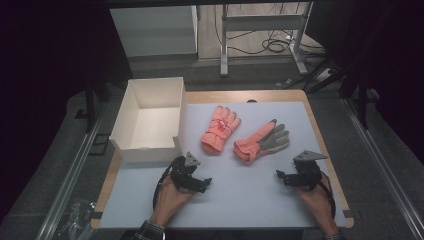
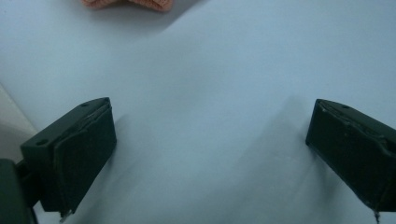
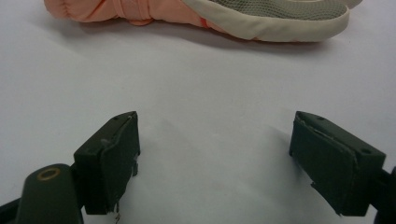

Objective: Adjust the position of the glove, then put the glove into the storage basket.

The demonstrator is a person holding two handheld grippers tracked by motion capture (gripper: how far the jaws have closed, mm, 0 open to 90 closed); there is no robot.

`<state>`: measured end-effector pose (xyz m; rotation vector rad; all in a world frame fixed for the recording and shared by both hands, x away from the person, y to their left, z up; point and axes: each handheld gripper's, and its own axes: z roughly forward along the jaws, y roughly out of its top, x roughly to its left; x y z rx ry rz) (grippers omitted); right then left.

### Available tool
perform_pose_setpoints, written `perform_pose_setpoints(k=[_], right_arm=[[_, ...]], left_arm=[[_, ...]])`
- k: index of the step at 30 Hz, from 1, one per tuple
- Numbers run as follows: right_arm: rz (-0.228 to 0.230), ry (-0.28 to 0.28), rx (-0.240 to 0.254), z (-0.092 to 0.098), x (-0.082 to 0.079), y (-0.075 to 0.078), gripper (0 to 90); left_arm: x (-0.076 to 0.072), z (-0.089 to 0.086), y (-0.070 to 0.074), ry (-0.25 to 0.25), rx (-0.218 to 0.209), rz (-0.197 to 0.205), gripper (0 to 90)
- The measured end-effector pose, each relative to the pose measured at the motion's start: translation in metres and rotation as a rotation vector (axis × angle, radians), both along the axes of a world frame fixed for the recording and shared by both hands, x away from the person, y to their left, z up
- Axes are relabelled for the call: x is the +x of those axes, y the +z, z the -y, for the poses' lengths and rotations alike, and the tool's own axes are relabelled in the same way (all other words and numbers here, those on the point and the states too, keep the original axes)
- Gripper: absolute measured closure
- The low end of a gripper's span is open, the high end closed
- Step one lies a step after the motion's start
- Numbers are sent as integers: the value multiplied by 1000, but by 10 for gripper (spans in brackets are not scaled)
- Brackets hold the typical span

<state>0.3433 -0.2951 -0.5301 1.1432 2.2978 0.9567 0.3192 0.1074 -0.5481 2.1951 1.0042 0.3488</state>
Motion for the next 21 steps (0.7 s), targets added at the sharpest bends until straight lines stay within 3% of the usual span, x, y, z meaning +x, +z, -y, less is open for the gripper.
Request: perform_pose_setpoints(k=[21], right_arm=[[-10, -39, -5, -3, -1, 2, 166]], left_arm=[[-1, 0, -1, 2, -3, 6, 19]])
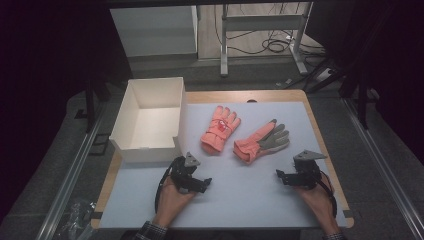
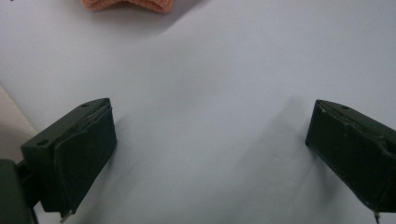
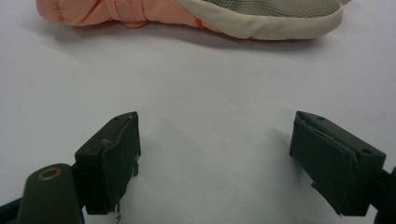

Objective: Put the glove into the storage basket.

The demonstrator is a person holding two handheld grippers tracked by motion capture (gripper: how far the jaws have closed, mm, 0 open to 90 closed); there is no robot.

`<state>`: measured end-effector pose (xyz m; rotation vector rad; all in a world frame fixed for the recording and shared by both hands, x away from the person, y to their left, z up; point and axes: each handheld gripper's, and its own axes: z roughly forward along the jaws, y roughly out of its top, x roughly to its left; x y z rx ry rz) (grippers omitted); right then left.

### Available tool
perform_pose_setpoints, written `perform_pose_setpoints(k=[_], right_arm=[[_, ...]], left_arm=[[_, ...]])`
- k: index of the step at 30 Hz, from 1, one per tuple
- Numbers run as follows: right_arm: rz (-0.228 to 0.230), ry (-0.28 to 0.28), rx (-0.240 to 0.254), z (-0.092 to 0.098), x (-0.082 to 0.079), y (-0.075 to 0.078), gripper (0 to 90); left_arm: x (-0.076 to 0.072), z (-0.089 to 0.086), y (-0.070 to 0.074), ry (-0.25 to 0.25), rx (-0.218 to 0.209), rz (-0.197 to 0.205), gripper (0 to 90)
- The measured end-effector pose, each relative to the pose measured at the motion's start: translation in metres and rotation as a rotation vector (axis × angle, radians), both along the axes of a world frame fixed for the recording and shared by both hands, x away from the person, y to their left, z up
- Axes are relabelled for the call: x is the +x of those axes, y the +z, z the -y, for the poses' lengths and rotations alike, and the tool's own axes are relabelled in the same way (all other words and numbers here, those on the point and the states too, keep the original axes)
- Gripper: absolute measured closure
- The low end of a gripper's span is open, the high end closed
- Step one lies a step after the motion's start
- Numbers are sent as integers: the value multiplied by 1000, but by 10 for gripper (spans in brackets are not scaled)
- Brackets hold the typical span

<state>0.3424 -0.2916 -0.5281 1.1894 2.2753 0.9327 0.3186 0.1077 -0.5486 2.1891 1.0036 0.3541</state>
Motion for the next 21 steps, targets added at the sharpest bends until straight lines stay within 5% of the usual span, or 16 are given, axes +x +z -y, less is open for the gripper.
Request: perform_pose_setpoints(k=[5, 10, 17, 21], right_arm=[[-10, -15, 45, -2, 1, 5, 174], [-11, 6, 16, -8, 5, 11, 236], [-14, 19, 45, -16, 16, 22, 259], [-8, 18, 88, -20, 26, 29, 259]], left_arm=[[0, 0, 0, 0, 0, 1, 19], [0, 0, 0, 0, 1, 1, 19], [0, 0, 0, 0, 1, 1, 19], [0, 0, 0, -3, 5, 0, 19]])
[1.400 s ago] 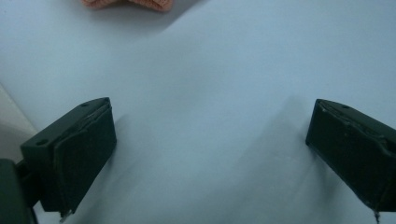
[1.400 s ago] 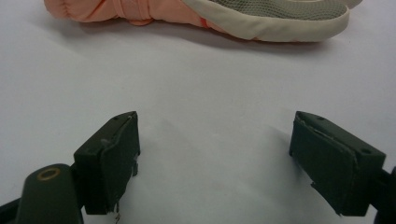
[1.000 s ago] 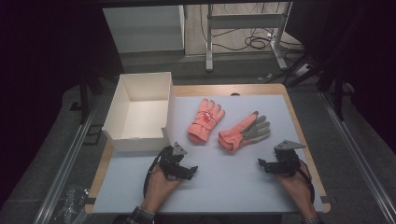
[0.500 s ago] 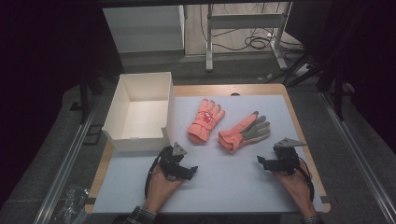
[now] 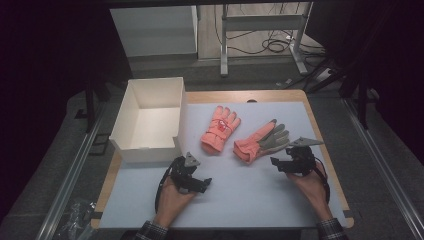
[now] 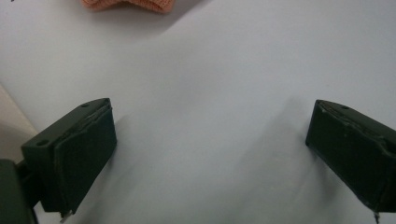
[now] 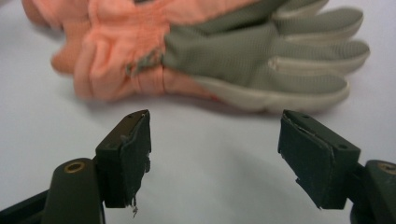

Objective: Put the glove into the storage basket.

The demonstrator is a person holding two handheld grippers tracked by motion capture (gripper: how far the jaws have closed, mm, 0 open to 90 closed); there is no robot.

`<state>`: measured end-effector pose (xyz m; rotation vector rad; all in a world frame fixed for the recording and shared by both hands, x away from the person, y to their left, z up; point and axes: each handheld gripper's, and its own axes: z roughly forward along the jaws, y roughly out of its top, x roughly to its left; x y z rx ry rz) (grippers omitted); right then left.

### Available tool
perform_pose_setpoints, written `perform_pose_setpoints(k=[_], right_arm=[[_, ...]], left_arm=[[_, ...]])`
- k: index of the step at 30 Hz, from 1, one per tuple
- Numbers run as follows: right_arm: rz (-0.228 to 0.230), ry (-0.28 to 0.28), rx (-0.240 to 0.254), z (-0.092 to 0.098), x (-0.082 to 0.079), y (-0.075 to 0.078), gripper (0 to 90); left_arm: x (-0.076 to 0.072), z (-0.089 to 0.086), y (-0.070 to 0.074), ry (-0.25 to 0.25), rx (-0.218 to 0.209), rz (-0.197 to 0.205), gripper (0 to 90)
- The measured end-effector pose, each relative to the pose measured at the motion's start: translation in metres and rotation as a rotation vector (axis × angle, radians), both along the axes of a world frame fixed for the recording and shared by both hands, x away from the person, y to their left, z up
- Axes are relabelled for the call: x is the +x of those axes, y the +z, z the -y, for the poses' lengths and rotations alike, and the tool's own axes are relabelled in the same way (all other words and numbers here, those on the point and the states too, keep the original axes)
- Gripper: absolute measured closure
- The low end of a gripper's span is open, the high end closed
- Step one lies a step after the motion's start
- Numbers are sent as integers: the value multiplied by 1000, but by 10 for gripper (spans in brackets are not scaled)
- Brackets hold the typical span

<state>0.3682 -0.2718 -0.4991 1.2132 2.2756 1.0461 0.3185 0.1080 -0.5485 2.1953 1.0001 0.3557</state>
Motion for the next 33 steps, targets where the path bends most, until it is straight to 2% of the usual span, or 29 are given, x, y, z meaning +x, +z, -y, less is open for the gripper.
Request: perform_pose_setpoints(k=[1, 5, 7, 12, 15, 18, 21, 23, 24, 25, 26, 27, 28, 33], right_arm=[[-10, 1, 25, -2, 7, 2, 260], [-11, -7, 33, -7, 16, 6, 266], [8, -24, 23, -11, 26, 10, 280], [-1, -49, 1, -19, 41, 10, 282], [-31, -63, 20, -24, 53, 8, 282], [-73, -71, 7, -30, 64, 1, 326], [-85, -71, -7, -33, 67, -1, 346], [-104, -76, -13, -34, 69, -2, 392], [-107, -80, -32, -36, 69, -3, 462], [-107, -80, -32, -36, 69, -3, 462], [-102, -75, -48, -38, 69, -4, 499], [-92, -81, -57, -41, 68, -5, 584], [-92, -81, -57, -41, 68, -5, 584], [-74, -79, -76, -44, 65, -4, 760]], left_arm=[[0, 0, 0, 0, 0, 0, 19], [0, 0, 0, 0, 0, 0, 19], [0, 0, 0, 0, 0, 0, 19], [0, 0, 0, 0, 0, 0, 20], [0, 0, 0, 0, 0, 0, 19], [0, 0, 0, 1, -3, 1, 20], [0, 0, 0, 3, -5, 1, 19], [0, 0, 0, 2, -3, 1, 20], [0, 0, 0, 0, 0, 0, 19], [0, 0, 0, 0, 0, 0, 20], [0, 0, 0, 0, 0, 0, 20], [0, 0, 0, 0, 0, 0, 20], [0, 0, 0, 0, 1, 0, 20], [0, 0, 0, 2, -3, 1, 20]])
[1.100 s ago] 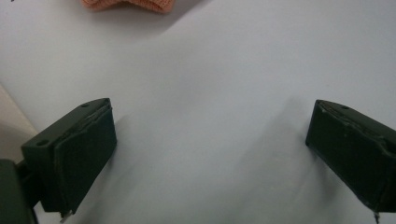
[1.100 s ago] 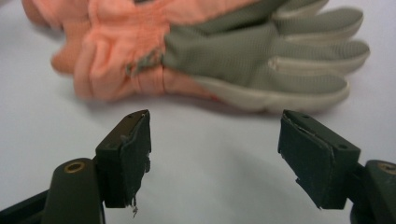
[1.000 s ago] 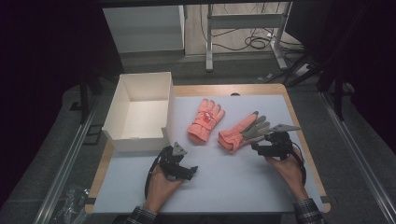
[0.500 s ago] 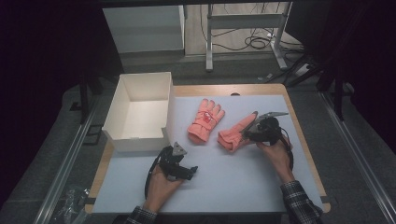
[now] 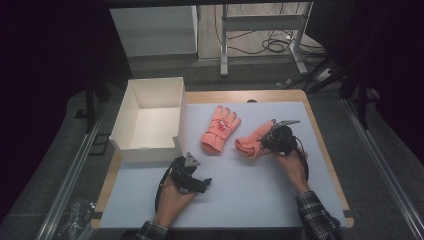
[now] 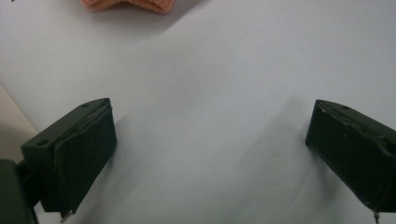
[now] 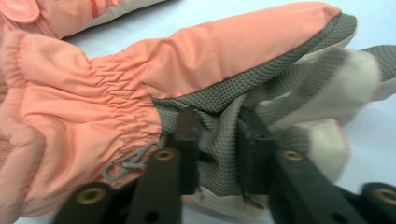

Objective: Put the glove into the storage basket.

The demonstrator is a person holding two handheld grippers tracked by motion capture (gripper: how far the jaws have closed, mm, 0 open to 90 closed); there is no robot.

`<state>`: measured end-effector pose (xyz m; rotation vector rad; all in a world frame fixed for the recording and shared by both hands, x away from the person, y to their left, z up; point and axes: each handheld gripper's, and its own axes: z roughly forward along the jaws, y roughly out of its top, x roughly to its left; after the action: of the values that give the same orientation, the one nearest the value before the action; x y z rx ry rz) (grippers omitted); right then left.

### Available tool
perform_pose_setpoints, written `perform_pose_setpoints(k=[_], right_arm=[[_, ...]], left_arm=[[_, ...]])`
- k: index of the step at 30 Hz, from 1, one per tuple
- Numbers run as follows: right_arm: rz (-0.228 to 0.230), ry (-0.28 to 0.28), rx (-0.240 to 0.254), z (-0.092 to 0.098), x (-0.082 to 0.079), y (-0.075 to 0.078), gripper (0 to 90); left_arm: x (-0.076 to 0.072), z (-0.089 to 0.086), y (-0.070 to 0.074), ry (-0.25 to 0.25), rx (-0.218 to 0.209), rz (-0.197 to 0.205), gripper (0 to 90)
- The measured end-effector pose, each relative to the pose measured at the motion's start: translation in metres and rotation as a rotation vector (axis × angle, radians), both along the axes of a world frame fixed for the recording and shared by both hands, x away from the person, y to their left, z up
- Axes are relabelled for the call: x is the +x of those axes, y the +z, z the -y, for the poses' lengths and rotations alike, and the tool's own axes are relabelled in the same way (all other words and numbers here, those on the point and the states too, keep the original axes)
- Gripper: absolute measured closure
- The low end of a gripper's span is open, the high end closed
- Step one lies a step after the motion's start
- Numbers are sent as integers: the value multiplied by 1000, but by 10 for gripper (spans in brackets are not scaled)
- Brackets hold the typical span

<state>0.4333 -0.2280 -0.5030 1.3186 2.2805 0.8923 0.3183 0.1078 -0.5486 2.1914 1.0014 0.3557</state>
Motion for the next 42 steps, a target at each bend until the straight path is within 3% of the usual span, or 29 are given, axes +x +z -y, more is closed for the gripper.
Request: perform_pose_setpoints(k=[13, 15, 17, 18, 20, 21, 22, 26, 28, 30, 31, 32, 34, 36, 42], right_arm=[[-6, 84, 106, 19, -10, 12, 850], [11, 131, 101, 21, -17, 19, 851], [13, 144, 97, 22, -19, 22, 852], [15, 182, 107, 24, -24, 27, 853], [14, 201, 114, 25, -26, 30, 853], [17, 243, 121, 26, -31, 35, 853], [17, 243, 121, 26, -31, 35, 853], [-8, 348, 130, 26, -43, 43, 852], [-27, 424, 121, 24, -50, 45, 852], [-34, 448, 120, 22, -52, 45, 852], [-51, 507, 115, 19, -55, 44, 852], [-51, 507, 115, 19, -55, 44, 852], [-67, 563, 101, 14, -57, 44, 852], [-92, 647, 45, 3, -57, 41, 851], [-116, 741, -38, -15, -51, 27, 849]], left_arm=[[0, 0, 0, -2, 4, 0, 19], [0, 0, 0, 1, -1, 0, 20], [0, 0, 0, -2, 4, 0, 19], [0, 0, 0, 0, 0, 0, 20], [0, 0, 0, 1, -2, 0, 20], [0, 0, 0, 0, 1, 0, 19], [0, 0, 0, 0, 1, 0, 20], [0, 0, 0, -2, 4, 0, 20], [0, 0, 0, -5, 6, 2, 20], [0, 0, 0, -2, 2, 2, 20], [0, 0, 0, -3, 2, 2, 20], [0, 0, 0, -5, 6, 2, 20], [0, 0, 0, -5, 6, 2, 20], [0, 0, 0, -5, 6, 3, 20], [0, 0, 0, -1, 1, 2, 20]])
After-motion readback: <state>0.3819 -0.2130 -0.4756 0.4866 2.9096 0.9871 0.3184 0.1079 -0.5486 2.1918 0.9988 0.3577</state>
